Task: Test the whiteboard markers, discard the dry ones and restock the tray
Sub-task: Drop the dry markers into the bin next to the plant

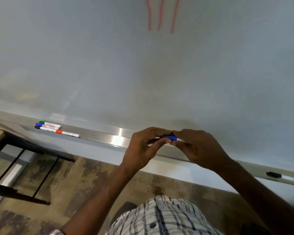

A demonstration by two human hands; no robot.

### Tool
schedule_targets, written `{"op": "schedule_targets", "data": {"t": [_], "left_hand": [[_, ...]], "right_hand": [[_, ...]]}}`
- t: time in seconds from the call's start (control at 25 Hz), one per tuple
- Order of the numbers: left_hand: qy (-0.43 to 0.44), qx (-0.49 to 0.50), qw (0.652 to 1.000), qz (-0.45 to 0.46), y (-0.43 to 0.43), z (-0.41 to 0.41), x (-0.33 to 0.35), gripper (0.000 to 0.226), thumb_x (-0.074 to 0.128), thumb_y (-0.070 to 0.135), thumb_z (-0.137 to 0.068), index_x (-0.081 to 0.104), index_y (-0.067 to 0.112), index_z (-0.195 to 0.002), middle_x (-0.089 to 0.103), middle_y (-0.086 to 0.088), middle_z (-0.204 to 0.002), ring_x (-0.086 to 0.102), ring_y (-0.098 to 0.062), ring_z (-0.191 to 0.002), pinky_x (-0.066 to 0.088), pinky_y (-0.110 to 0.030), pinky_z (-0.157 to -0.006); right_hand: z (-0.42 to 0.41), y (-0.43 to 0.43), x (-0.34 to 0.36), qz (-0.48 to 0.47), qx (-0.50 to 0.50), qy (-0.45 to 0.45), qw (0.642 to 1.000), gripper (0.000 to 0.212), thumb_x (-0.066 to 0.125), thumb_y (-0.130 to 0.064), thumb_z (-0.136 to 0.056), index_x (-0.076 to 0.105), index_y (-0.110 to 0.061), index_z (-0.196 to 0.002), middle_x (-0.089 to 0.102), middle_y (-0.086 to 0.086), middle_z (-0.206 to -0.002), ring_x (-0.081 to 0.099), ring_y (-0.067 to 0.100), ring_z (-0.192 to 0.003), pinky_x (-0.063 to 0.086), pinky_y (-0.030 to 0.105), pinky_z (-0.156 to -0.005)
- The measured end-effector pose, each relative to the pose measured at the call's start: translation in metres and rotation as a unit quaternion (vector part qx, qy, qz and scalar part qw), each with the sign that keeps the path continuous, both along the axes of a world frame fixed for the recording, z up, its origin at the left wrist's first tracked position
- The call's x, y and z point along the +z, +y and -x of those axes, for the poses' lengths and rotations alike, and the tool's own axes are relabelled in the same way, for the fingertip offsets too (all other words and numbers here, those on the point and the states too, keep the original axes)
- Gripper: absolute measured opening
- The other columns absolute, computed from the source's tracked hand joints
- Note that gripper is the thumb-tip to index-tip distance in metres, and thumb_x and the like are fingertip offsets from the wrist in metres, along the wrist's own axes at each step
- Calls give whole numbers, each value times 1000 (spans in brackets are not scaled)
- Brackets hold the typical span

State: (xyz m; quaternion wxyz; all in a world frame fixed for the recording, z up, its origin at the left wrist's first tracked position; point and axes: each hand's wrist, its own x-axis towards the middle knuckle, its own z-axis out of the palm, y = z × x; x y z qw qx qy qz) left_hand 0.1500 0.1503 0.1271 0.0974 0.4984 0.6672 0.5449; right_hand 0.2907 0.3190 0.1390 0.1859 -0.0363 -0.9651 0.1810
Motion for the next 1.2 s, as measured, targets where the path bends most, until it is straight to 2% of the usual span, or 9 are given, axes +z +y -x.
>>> {"op": "schedule_targets", "data": {"t": [0.2,0.48,0.64,0.72,0.84,0.92,1.0,1.08,1.2], "left_hand": [[-78,-10,996,35,5,7,-1,17,75,17,-92,79,15,-108,78,6,-101,73,-10,-96,62,-29,-75],[-110,-74,981,141,-4,39,-1,17,72,27,-93,80,21,-107,77,10,-100,72,-9,-93,62,-41,-81],[-123,-111,974,152,-25,72,11,14,73,26,-92,80,24,-104,77,12,-97,72,-11,-93,62,-44,-81],[-129,-126,973,144,-35,85,17,14,74,23,-91,81,23,-103,77,13,-98,71,-9,-95,61,-33,-80],[-139,-152,974,91,-55,100,23,16,75,14,-90,80,18,-105,77,11,-103,70,-10,-102,58,-22,-83],[-151,-178,969,81,-66,109,26,19,73,12,-91,79,19,-108,75,10,-108,69,-13,-108,59,-26,-88],[-148,-223,960,76,-73,115,30,23,71,8,-92,77,20,-111,74,9,-111,68,-16,-110,58,-25,-90],[-135,-266,952,64,-78,119,35,26,70,3,-92,77,18,-112,74,8,-112,69,-19,-110,55,-22,-90],[-109,-300,947,46,-78,124,44,28,72,1,-90,76,13,-115,74,5,-114,69,-20,-111,55,-24,-91]], "right_hand": [[-1,-4,0,16,-18,-20,1000,44,45,-48,-98,71,-17,-115,70,-4,-74,54,9,-54,45,22,-48],[15,-45,-10,-5,-147,-50,988,39,48,-51,-97,72,-22,-109,67,-9,-63,42,3,-45,24,9,-48],[38,-83,-8,8,-207,-56,977,49,38,-58,-98,69,-24,-114,71,-8,-70,48,4,-49,33,12,-49],[50,-101,-1,18,-226,-59,972,55,30,-65,-99,66,-27,-116,74,-9,-81,58,7,-59,46,19,-53],[55,-125,14,166,-219,-47,960,45,40,-60,-100,66,-27,-117,73,-10,-99,66,11,-82,56,33,-74],[55,-138,25,249,-190,-43,949,32,47,-43,-104,67,-22,-117,71,-8,-97,66,14,-83,56,36,-74],[54,-151,37,354,-176,-85,915,23,47,-36,-105,65,-24,-114,70,-8,-93,67,12,-76,56,33,-69],[55,-163,47,446,-178,-109,871,24,43,-37,-106,66,-29,-108,70,-14,-92,61,8,-70,50,26,-68],[55,-177,56,504,-170,-67,844,28,43,-34,-107,69,-42,-104,69,-10,-87,56,11,-74,47,27,-73]]}}
